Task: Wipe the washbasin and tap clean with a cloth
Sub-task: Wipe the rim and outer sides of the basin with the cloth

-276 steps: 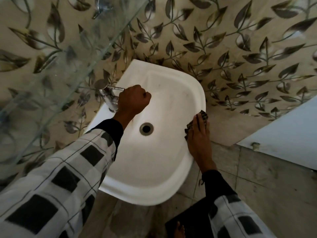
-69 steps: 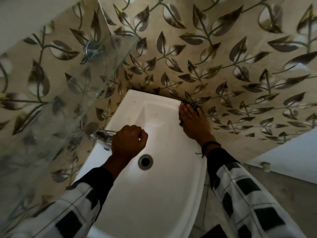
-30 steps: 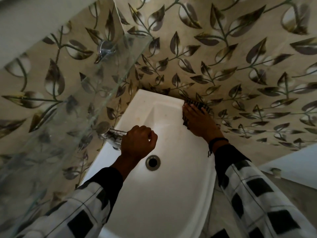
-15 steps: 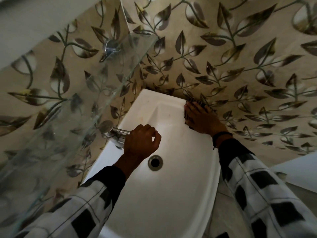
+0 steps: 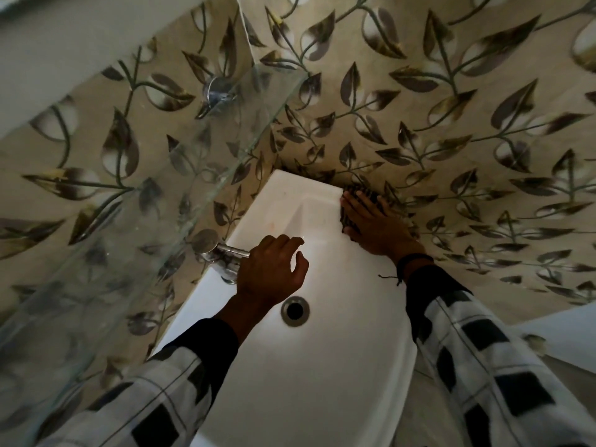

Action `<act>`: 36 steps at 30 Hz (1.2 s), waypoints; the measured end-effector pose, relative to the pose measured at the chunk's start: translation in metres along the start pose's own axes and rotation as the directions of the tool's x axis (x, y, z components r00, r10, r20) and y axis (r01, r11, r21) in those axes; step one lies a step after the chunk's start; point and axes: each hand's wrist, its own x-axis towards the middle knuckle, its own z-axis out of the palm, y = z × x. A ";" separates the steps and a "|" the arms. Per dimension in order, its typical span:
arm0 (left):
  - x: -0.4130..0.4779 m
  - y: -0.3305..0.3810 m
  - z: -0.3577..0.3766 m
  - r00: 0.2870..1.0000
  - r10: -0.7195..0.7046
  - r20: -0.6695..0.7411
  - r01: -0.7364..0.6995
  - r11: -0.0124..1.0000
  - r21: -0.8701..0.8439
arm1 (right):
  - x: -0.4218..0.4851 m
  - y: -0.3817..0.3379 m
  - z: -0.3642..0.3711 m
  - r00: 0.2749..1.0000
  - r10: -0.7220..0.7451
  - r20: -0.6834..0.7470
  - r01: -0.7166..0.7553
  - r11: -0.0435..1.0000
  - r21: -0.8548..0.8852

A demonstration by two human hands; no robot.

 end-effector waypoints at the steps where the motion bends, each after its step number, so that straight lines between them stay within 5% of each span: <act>1: 0.000 0.000 0.000 1.000 -0.002 -0.005 0.002 1.000 -0.005 | -0.001 0.001 -0.001 1.000 -0.017 -0.002 0.017 1.000 0.006; 15: 0.001 -0.001 0.004 0.999 0.009 -0.032 -0.009 1.000 -0.002 | -0.012 0.015 0.017 0.989 -0.081 -0.123 0.079 0.997 -0.020; 22: 0.002 -0.004 0.004 0.999 -0.009 -0.035 0.009 1.000 0.007 | -0.009 0.007 0.014 0.986 0.017 -0.168 -0.006 0.998 0.068; 30: -0.001 -0.004 0.005 0.998 -0.069 -0.010 0.069 0.997 0.022 | -0.116 -0.063 0.038 0.845 0.473 -0.249 -0.391 0.865 0.315; 36: 0.000 -0.001 0.002 0.995 -0.098 0.022 0.097 0.995 0.023 | -0.129 -0.059 0.045 0.896 0.358 -0.261 -0.308 0.927 0.215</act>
